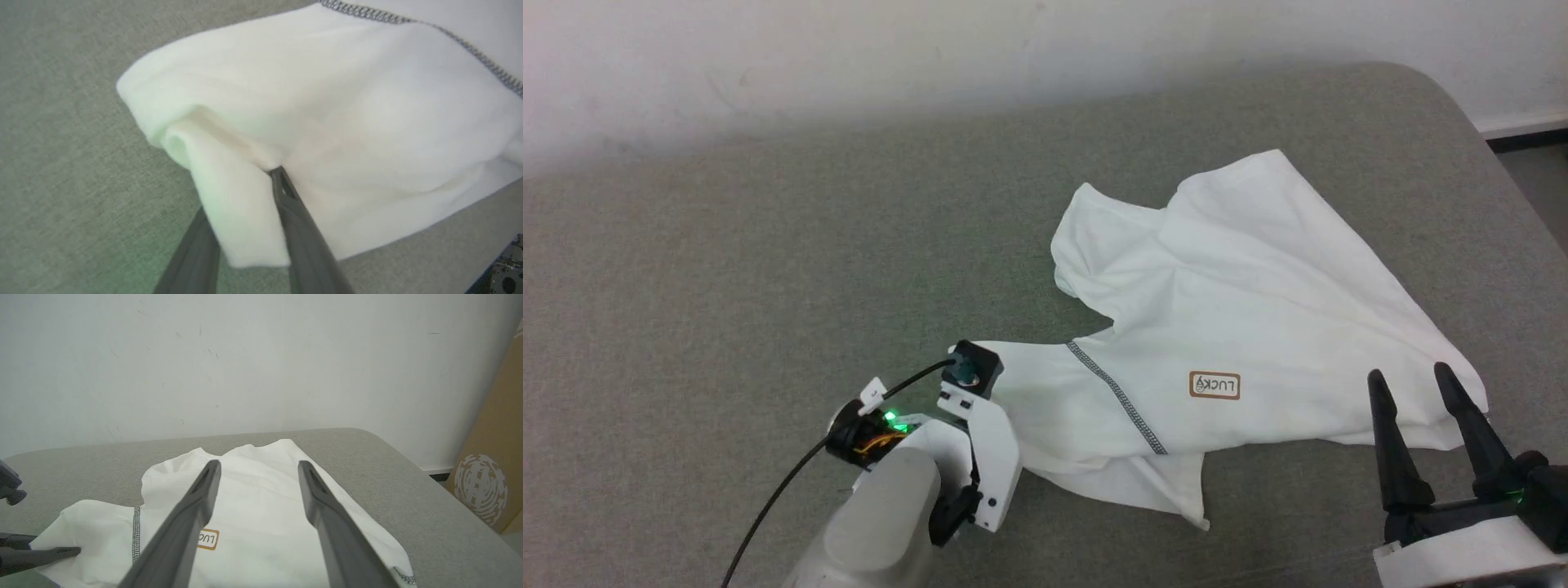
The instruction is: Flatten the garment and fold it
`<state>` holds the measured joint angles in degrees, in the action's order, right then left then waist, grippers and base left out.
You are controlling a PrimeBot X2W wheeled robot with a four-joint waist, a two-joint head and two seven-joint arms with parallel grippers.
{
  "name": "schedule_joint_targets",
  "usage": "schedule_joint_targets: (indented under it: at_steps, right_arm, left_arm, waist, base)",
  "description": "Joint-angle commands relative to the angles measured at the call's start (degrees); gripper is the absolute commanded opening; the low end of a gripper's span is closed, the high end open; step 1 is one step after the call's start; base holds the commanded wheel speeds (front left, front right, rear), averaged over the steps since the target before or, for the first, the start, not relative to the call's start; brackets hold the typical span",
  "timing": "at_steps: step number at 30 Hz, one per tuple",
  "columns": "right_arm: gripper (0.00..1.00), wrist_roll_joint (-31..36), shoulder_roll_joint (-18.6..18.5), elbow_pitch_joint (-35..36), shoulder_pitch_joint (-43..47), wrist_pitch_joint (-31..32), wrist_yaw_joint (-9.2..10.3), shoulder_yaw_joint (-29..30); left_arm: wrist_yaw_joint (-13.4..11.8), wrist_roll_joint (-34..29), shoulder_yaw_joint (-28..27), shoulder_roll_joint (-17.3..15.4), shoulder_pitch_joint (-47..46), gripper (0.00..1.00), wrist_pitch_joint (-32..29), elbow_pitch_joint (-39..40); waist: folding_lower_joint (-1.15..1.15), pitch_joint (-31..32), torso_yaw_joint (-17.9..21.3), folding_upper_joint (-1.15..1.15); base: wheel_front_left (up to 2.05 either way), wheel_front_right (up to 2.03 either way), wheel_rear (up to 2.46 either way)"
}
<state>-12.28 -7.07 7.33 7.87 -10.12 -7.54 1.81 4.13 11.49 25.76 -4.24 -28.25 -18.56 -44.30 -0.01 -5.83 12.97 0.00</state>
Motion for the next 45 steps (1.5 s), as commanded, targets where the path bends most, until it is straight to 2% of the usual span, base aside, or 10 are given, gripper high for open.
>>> schedule_joint_targets:
  at_steps: [1, 4, 10, 18, 25, 30, 31, 34, 38, 45]
  right_arm:
    - [1.00, -0.3, 0.3, -0.1, -0.3, 0.0, 0.05, 0.1]
    - [1.00, -1.0, 0.6, -0.5, -0.2, -0.1, 0.05, 0.6]
    - [1.00, -1.6, 0.9, -0.9, 0.4, 0.3, 0.05, 2.0]
    - [1.00, -3.0, 1.5, -0.8, 0.9, 1.3, 0.05, 1.9]
    - [1.00, -4.1, 1.5, -1.6, 0.6, 2.2, 0.05, 0.9]
    - [1.00, -3.9, 1.1, -2.5, 0.1, 2.5, 0.05, 0.8]
    - [1.00, -3.9, 1.0, -2.7, -0.1, 2.5, 0.05, 0.8]
    - [1.00, -4.0, 0.6, -3.1, -0.8, 2.7, 0.05, 0.7]
    - [1.00, -4.1, 0.2, -3.6, -1.2, 3.1, 0.05, 0.6]
    - [1.00, -3.9, 0.0, -4.1, -0.1, 4.5, 0.05, 1.4]
  left_arm:
    - [0.5, -0.5, 1.0, -0.5, 1.2, 0.00, -1.6, -2.0]
    - [0.6, -1.2, 1.4, -1.8, -0.6, 0.00, 0.1, 0.0]
    - [-2.2, -2.5, -0.4, -5.8, -3.9, 0.00, 5.9, 9.6]
    - [-6.3, -2.4, -6.1, -14.1, -4.1, 0.00, 3.6, 23.8]
    - [-12.9, 5.4, -15.6, -17.1, 10.5, 0.00, -3.2, 29.8]
    - [-17.3, 8.1, -19.9, -16.3, 20.6, 0.00, -1.4, 30.6]
    - [-17.7, 8.5, -20.1, -15.7, 21.5, 0.05, -0.4, 30.6]
    - [-18.4, 9.3, -20.9, -14.1, 22.9, 1.00, 3.4, 30.6]
    - [-18.4, 9.1, -21.7, -12.3, 23.6, 1.00, 12.7, 31.6]
    - [-16.4, 7.7, -20.9, -9.9, 24.8, 1.00, 28.8, 32.1]
  waist:
    - [0.01, -0.4, 0.3, 0.00]
    - [0.01, -0.2, 0.0, 0.00]
    - [0.01, 1.3, -2.2, 0.00]
    - [0.01, 1.1, -4.9, 0.00]
    - [0.01, -0.4, -4.8, 0.00]
    - [0.01, -1.6, -4.9, 0.00]
    - [0.01, -1.8, -5.0, 0.00]
    - [0.01, -1.7, -5.2, 0.00]
    - [0.01, -0.9, -5.2, 0.00]
    - [0.01, 2.1, -5.0, 0.00]
  base:
    - [0.00, 0.00, 0.00]
    - [0.00, 0.00, 0.00]
    - [0.00, 0.00, 0.00]
    - [0.00, 0.00, 0.00]
    - [0.00, 0.00, 0.00]
    - [0.00, 0.00, 0.00]
    - [0.00, 0.00, 0.00]
    - [0.00, 0.00, 0.00]
    - [0.00, 0.00, 0.00]
    - [0.00, 0.00, 0.00]
